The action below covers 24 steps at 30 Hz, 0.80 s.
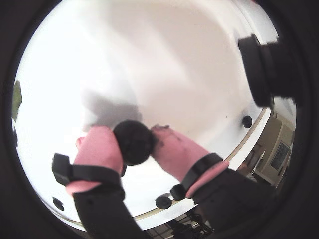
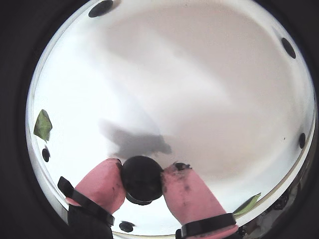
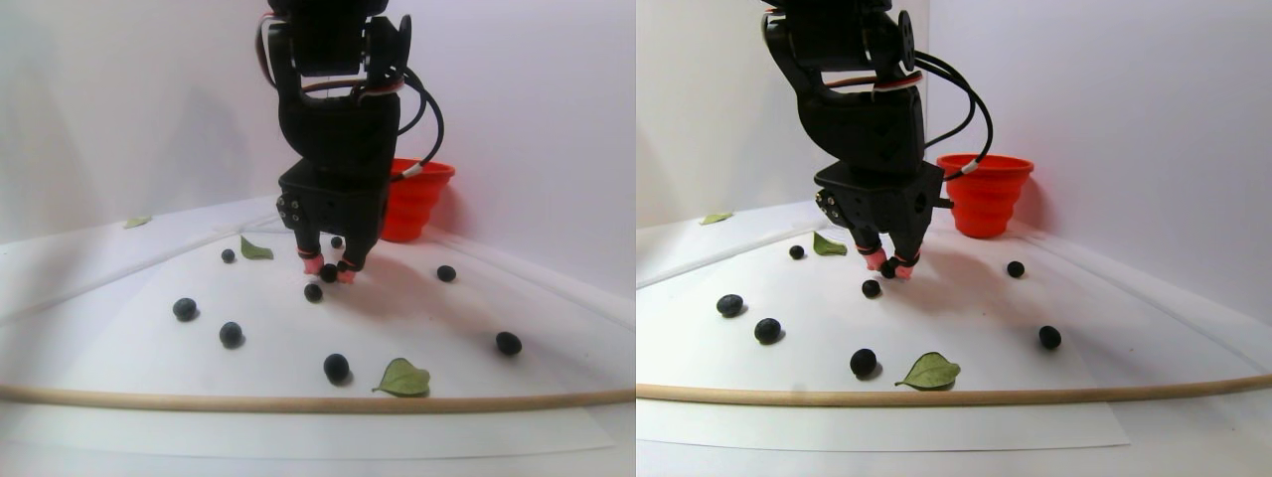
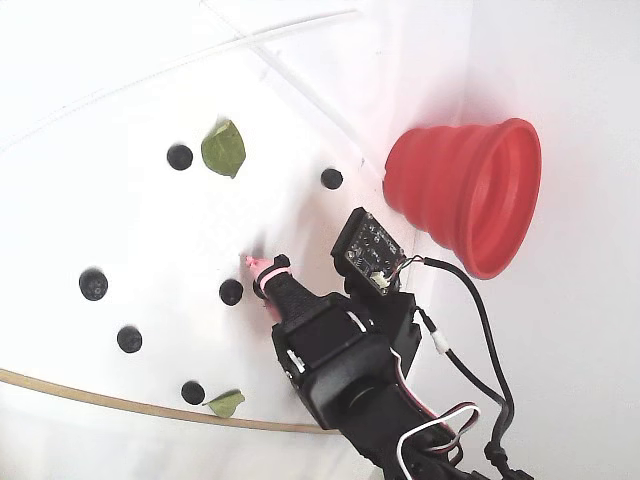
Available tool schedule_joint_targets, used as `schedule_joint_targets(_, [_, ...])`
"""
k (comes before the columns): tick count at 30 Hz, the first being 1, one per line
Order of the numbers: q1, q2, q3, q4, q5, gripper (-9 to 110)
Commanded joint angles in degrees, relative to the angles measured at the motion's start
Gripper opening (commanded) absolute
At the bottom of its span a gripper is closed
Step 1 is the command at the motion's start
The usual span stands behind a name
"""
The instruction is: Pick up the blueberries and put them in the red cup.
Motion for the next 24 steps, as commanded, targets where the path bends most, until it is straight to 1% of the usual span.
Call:
schedule_joint_targets(1, [1.1,7.1,0.1,0.4,-0.4,11])
schedule_joint_targets(13, [1.5,13.3,1.7,3.2,-2.3,11])
schedule_joint_targets(24, [2.4,22.8,2.5,10.1,-4.5,11])
